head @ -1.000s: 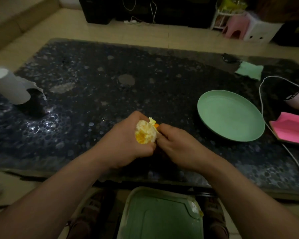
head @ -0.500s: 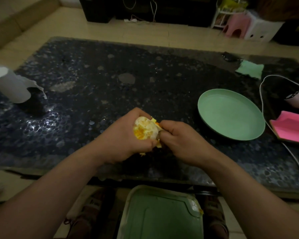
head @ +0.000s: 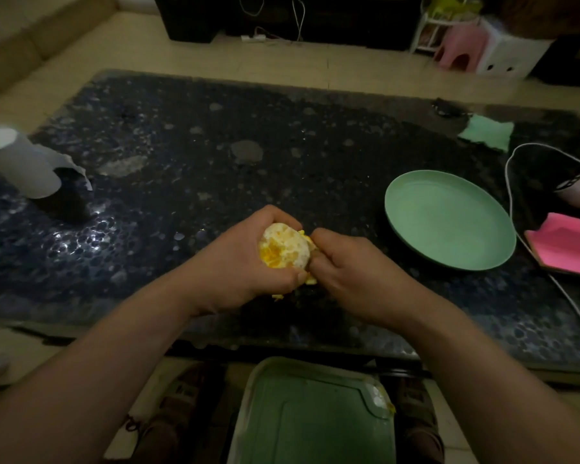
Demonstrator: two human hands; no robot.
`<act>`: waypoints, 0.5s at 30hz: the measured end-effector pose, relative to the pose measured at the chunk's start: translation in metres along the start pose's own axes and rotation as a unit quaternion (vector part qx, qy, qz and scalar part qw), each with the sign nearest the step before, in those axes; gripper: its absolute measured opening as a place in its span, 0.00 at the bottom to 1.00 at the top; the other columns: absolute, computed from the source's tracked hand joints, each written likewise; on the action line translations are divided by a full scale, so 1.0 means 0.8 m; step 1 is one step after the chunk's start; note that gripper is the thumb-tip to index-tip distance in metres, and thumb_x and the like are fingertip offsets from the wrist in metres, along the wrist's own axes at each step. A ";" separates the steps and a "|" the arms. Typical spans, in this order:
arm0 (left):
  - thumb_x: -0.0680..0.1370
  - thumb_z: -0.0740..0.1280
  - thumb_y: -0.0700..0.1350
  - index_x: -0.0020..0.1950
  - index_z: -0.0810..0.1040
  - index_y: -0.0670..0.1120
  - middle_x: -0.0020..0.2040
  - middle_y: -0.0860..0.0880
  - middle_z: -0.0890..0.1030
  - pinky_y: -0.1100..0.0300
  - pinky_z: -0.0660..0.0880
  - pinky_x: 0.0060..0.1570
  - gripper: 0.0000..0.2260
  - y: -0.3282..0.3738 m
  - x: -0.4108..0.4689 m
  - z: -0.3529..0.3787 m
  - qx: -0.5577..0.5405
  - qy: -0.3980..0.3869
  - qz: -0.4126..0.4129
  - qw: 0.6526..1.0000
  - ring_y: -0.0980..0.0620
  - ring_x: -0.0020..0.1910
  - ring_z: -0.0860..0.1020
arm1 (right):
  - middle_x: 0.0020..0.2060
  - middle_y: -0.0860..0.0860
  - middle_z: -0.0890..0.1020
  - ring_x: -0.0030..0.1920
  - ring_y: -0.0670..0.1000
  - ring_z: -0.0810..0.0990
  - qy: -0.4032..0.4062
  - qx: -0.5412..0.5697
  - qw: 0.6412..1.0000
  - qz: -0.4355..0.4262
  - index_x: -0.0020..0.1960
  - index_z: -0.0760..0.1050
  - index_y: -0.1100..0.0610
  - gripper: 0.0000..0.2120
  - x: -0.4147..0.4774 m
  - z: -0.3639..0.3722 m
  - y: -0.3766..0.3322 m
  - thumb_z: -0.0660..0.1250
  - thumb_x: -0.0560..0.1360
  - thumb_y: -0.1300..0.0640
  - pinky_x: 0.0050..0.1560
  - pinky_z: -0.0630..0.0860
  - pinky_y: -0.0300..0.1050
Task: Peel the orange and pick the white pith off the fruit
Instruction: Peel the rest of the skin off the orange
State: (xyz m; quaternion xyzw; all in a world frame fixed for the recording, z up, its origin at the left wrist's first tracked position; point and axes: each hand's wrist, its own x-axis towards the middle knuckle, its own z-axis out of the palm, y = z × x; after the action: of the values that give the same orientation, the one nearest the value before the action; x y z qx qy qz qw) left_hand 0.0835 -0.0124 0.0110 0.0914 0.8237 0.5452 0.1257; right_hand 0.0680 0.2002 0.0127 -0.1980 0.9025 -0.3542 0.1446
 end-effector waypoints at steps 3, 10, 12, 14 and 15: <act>0.68 0.81 0.47 0.62 0.79 0.54 0.52 0.52 0.84 0.61 0.81 0.45 0.24 0.000 0.000 -0.004 -0.035 0.001 0.001 0.999 0.58 0.48 0.82 | 0.32 0.39 0.78 0.31 0.42 0.74 0.003 0.046 0.999 -0.009 0.39 0.72 0.44 0.12 0.000 -0.005 0.001 0.60 0.82 0.50 0.33 0.69 0.40; 0.62 0.86 0.49 0.68 0.79 0.45 0.60 0.40 0.82 0.49 0.83 0.51 0.36 -0.009 0.000 -0.018 -0.340 -0.072 -0.048 0.936 0.41 0.56 0.82 | 0.33 0.54 0.74 0.31 0.49 0.69 -0.078 0.365 0.928 0.007 0.46 0.75 0.56 0.10 -0.003 -0.019 0.001 0.61 0.85 0.56 0.29 0.64 0.41; 0.59 0.87 0.52 0.70 0.78 0.45 0.62 0.39 0.81 0.48 0.83 0.52 0.41 -0.008 -0.002 -0.017 -0.398 -0.072 -0.062 0.913 0.41 0.57 0.82 | 0.32 0.53 0.72 0.30 0.49 0.66 -0.106 0.459 0.882 0.009 0.47 0.76 0.56 0.09 0.002 -0.017 0.003 0.61 0.82 0.54 0.28 0.61 0.41; 0.58 0.88 0.51 0.69 0.78 0.44 0.62 0.39 0.82 0.47 0.83 0.53 0.42 -0.006 -0.002 -0.013 -0.432 -0.071 -0.069 0.897 0.41 0.57 0.83 | 0.31 0.52 0.70 0.28 0.48 0.65 -0.131 0.541 0.830 -0.003 0.46 0.75 0.56 0.09 0.005 -0.010 0.005 0.60 0.81 0.54 0.27 0.59 0.40; 0.59 0.87 0.51 0.68 0.80 0.44 0.61 0.38 0.82 0.47 0.83 0.54 0.40 -0.006 -0.002 -0.012 -0.444 -0.074 -0.067 0.891 0.41 0.56 0.83 | 0.30 0.51 0.70 0.27 0.47 0.65 -0.143 0.586 0.797 -0.009 0.45 0.75 0.56 0.09 0.006 -0.008 0.006 0.60 0.80 0.55 0.27 0.58 0.39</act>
State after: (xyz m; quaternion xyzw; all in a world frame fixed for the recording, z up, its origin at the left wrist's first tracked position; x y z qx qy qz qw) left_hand 0.0824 -0.0227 0.0106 0.0108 0.4884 0.8358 0.2506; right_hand 0.0600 0.2051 0.0132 -0.1319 0.4894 -0.7846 0.3571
